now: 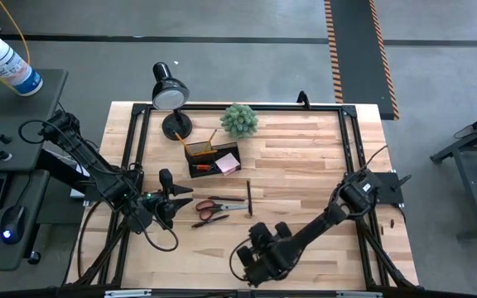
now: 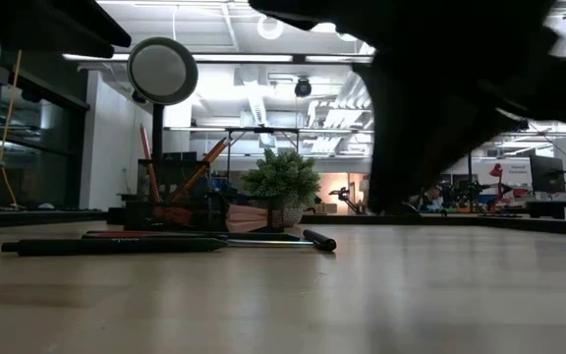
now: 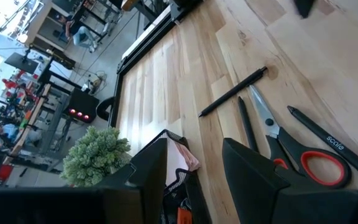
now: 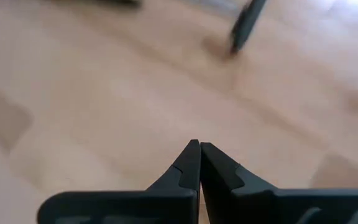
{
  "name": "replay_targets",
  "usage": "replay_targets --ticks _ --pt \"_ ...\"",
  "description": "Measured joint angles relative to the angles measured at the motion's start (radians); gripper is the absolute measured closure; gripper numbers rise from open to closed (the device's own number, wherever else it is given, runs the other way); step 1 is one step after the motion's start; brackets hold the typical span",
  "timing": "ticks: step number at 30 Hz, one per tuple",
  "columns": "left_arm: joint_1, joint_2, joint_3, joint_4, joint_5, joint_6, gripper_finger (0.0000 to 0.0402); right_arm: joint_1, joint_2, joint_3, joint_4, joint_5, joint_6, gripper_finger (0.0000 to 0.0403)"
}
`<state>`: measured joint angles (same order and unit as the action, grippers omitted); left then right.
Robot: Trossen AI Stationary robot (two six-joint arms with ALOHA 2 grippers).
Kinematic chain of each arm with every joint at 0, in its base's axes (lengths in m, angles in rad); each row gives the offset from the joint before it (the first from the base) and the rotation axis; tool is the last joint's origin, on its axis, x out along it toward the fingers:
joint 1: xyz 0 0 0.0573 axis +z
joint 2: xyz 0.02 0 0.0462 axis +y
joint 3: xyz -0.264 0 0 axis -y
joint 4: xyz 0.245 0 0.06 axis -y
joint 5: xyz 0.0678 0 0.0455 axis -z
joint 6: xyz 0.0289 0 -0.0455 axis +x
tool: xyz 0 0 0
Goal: Pick and place office supplies into organizer
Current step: Put the right pen into the desktop organizer
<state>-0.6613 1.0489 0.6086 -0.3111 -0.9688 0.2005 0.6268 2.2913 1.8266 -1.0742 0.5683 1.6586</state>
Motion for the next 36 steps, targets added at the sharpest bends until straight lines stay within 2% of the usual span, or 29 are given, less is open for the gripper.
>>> replay_targets --ticks 4,6,15,24,28,33,36 --pt "0.0 0.0 0.0 0.001 0.0 0.0 0.0259 -0.002 0.0 -0.094 0.246 0.029 -0.032 0.0403" --pt "0.0 0.0 0.0 0.001 0.0 -0.003 0.0259 -0.01 0.0 -0.132 0.309 0.048 -0.048 0.0403" --pt "0.0 0.0 0.0 0.002 -0.014 -0.008 0.0259 -0.01 -0.009 -0.2 0.346 -0.027 -0.015 0.0403" --pt "0.0 0.0 0.0 0.003 -0.019 -0.008 0.0259 -0.008 -0.006 -0.203 0.409 -0.017 -0.204 0.0403" --pt "0.0 0.0 0.0 0.003 -0.02 -0.008 0.0259 -0.023 -0.007 -0.201 0.381 -0.051 -0.197 0.0403" --pt "0.0 0.0 0.0 0.002 -0.02 -0.008 0.0259 -0.032 -0.004 -0.202 0.362 -0.002 -0.173 0.0402" --pt "0.0 0.0 0.0 0.002 -0.02 -0.007 0.0259 -0.052 -0.005 -0.202 0.349 -0.028 -0.152 0.0394"
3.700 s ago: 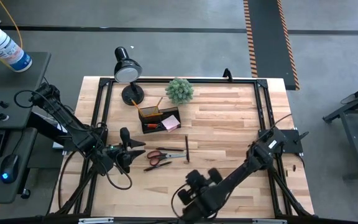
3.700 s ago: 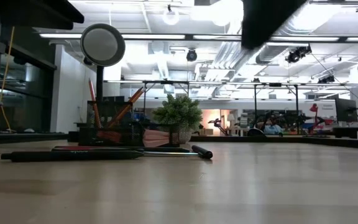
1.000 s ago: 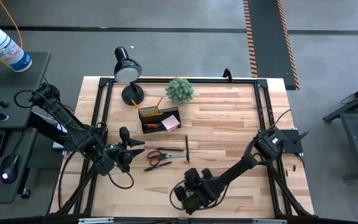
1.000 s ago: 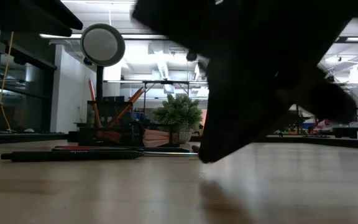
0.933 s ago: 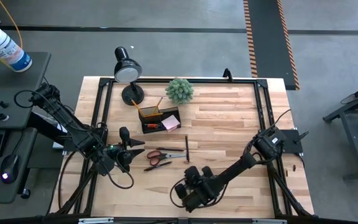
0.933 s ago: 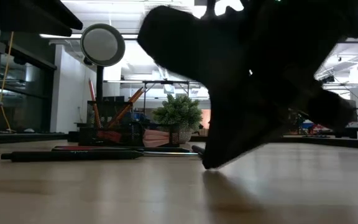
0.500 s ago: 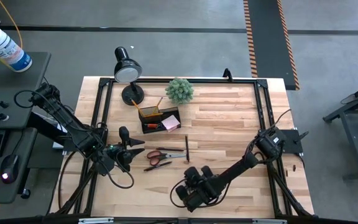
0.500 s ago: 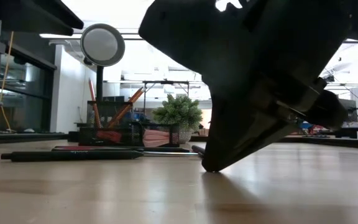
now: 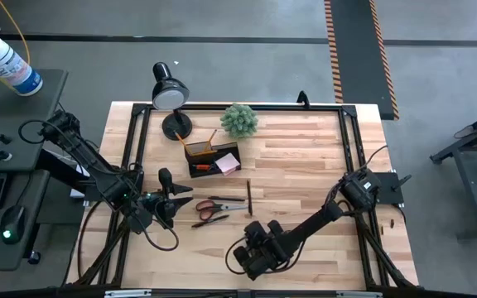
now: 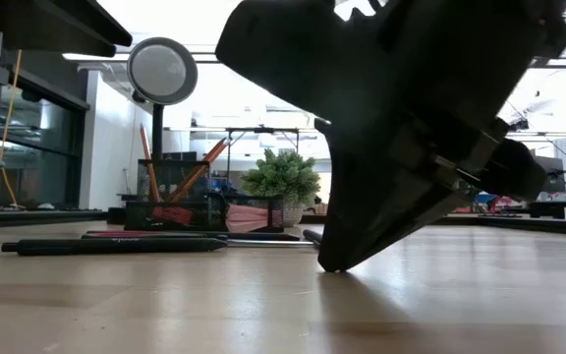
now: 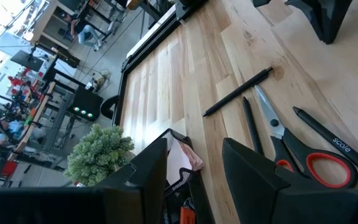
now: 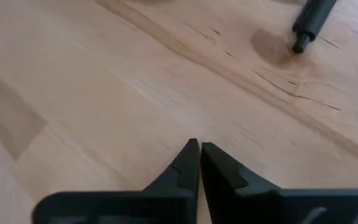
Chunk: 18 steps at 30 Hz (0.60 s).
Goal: Pick and place office supplies into organizer
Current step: Put the right pen into the desktop organizer
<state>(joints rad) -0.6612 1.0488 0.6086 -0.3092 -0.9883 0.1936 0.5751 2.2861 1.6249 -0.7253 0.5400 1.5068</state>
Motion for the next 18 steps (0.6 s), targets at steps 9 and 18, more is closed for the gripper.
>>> replay_targets --ticks 9,18 --pt "0.0 0.0 0.0 0.0 0.0 0.001 0.0259 -0.056 -0.001 0.0 -0.061 0.005 -0.009 0.0301" --pt "0.0 0.0 0.0 0.0 -0.012 0.002 0.0259 -0.101 0.0 -0.001 -0.098 0.036 -0.023 0.0253"
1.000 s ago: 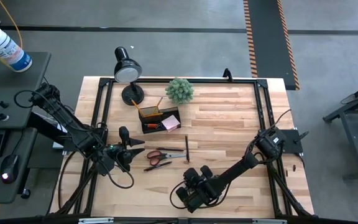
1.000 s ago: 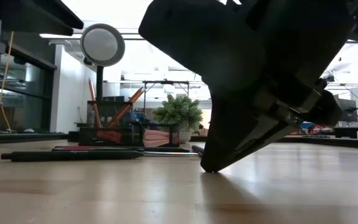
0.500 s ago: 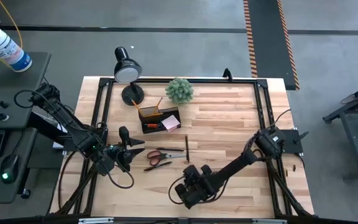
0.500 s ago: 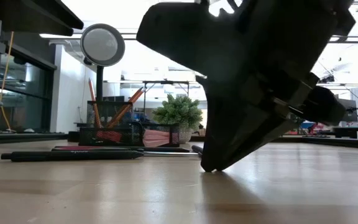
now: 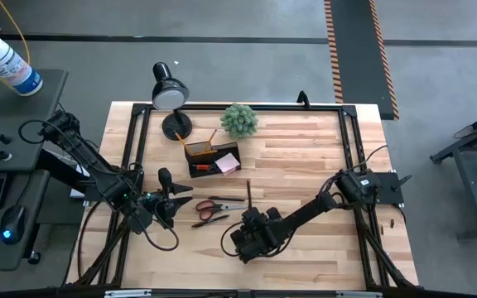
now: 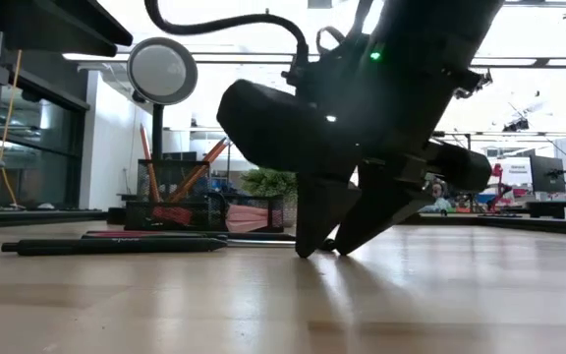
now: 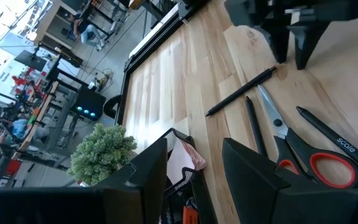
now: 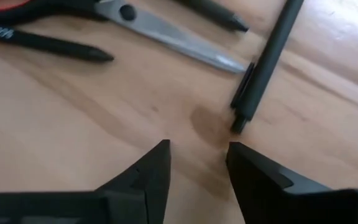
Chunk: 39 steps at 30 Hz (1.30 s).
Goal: Pick and place office supplies into organizer
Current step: Put the right pen into the desktop organizer
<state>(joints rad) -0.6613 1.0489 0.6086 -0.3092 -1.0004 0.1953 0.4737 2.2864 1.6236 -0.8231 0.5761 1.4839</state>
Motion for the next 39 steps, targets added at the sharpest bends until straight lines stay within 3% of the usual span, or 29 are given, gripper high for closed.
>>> replay_targets --ticks 22,39 --pt "0.0 0.0 0.0 0.0 -0.006 0.006 0.0259 -0.048 0.001 -0.001 -0.131 0.013 0.017 0.0265" --pt "0.0 0.0 0.0 0.0 -0.006 0.006 0.0259 -0.12 0.001 -0.003 -0.126 0.04 -0.037 0.0265"
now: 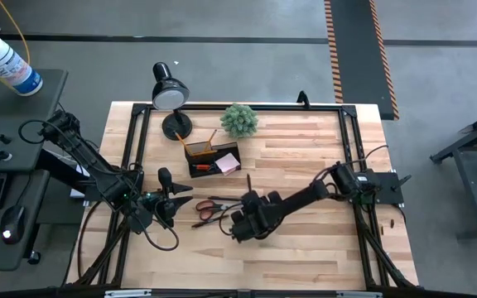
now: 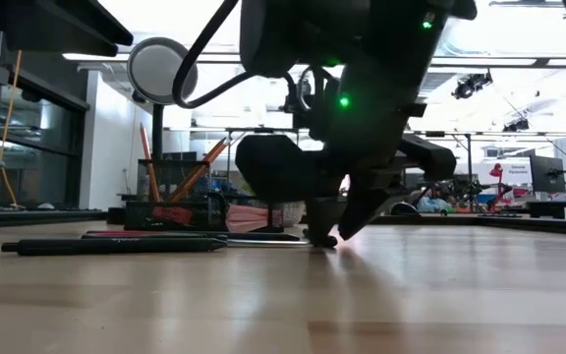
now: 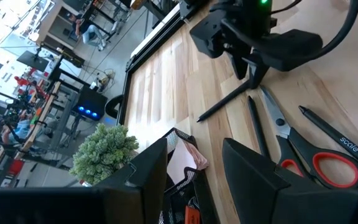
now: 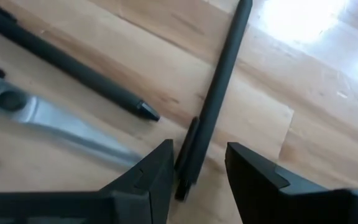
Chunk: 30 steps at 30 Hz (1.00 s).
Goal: Pick and place office supplies into organizer
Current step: Put the right pen into the desktop organizer
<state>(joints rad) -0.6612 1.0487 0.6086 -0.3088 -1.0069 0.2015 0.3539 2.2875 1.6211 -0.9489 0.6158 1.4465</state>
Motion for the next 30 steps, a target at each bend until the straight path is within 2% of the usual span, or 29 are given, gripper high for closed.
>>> replay_targets --ticks 10,22,30 --pt "0.0 0.0 0.0 0.0 0.0 0.001 0.0259 -0.034 0.0 -0.001 0.008 -0.022 -0.018 0.0274" --pt "0.0 0.0 0.0 0.0 0.0 0.002 0.0259 -0.034 0.0 0.0 0.019 -0.021 -0.06 0.0385" --pt "0.0 0.0 0.0 -0.001 0.0 0.002 0.0259 -0.034 0.002 -0.001 0.012 0.008 -0.062 0.037"
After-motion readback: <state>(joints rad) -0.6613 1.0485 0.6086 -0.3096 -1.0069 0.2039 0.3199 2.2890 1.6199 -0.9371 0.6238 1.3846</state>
